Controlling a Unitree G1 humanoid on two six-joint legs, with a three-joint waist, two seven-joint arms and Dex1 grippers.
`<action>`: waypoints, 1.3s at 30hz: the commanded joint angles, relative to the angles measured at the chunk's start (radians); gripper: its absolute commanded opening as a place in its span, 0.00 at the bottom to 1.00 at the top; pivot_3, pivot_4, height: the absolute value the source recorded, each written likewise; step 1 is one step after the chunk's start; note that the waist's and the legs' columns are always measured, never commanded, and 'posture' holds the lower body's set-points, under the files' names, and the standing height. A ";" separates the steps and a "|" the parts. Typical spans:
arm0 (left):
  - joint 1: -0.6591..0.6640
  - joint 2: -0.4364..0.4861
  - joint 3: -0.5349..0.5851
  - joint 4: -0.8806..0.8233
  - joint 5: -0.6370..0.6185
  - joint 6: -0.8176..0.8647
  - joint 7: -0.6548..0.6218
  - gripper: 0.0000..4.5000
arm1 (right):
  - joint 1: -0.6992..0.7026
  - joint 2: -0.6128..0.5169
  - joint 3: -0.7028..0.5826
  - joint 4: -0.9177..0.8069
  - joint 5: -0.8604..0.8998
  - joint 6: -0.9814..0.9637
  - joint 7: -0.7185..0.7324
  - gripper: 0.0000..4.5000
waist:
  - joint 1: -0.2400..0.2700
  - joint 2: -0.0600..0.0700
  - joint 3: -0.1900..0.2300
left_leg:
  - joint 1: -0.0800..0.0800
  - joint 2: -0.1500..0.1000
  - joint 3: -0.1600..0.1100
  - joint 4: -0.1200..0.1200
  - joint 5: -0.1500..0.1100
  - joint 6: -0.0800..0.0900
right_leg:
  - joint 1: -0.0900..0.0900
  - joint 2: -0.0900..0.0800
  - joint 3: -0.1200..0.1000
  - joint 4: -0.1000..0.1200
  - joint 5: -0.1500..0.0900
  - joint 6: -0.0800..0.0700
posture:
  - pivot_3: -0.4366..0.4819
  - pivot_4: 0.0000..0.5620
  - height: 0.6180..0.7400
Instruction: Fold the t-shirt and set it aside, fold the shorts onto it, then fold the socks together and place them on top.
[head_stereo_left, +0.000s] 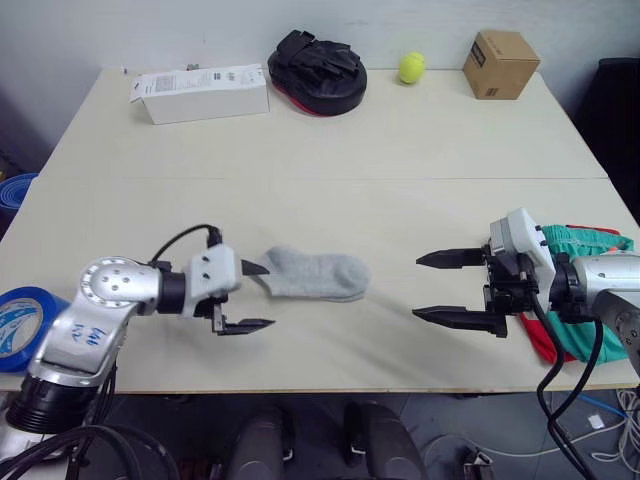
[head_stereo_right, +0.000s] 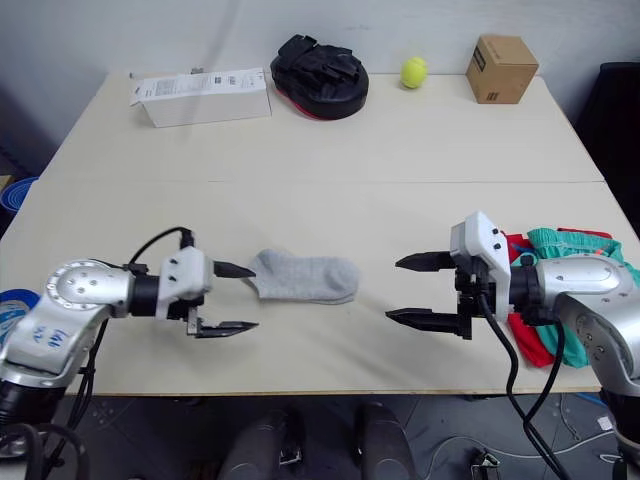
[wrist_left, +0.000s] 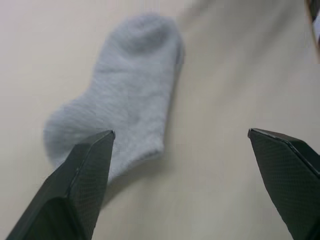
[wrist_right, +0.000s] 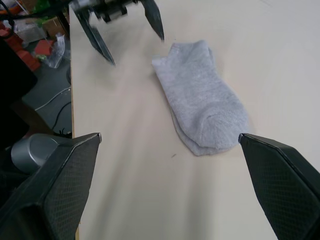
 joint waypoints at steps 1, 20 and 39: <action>-0.128 -0.057 -0.021 0.059 -0.042 0.044 0.017 0.86 | 0.016 0.012 0.018 -0.006 -0.043 -0.044 -0.021 1.00 | 0.008 0.000 0.000 | 0.000 0.000 0.000 0.000 0.000 0.000 | 0.001 0.000 0.000 0.000 0.000 0.001 | 0.48 0.27 1.00; -0.347 -0.219 -0.319 0.613 0.278 -0.325 -0.109 0.01 | 0.037 0.173 0.066 -0.032 0.080 0.251 -0.297 1.00 | 0.013 -0.001 0.000 | -0.003 0.001 0.000 0.005 -0.001 0.001 | -0.001 0.002 0.000 0.001 0.001 0.002 | 0.48 0.27 1.00; -0.311 -0.282 -0.321 0.595 0.320 -0.335 -0.058 0.01 | -0.204 0.469 0.009 0.267 0.220 0.810 -0.587 1.00 | 0.013 -0.003 -0.002 | -0.005 0.000 -0.002 0.008 -0.001 0.002 | -0.002 0.000 -0.002 0.004 0.001 0.002 | 0.48 0.27 1.00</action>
